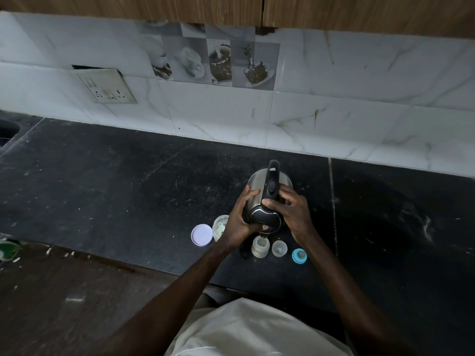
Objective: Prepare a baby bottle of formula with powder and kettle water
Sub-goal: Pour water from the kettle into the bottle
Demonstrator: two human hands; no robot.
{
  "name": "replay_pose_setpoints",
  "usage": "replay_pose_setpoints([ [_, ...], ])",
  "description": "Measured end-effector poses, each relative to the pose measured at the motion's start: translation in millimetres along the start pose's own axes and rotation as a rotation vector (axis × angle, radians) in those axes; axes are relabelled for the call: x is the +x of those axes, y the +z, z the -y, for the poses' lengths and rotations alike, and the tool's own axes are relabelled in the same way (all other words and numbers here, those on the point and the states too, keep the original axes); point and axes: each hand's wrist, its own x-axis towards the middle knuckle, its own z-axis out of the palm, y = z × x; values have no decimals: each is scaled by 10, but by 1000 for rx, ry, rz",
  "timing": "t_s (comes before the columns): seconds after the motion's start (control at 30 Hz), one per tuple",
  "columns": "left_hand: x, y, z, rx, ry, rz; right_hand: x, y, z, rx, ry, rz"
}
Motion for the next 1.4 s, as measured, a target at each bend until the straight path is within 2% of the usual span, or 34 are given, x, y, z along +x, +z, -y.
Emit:
replay_pose_setpoints([
  [1.4, 48, 15, -88, 12, 73, -33, 90, -50, -30, -58, -25, -3],
])
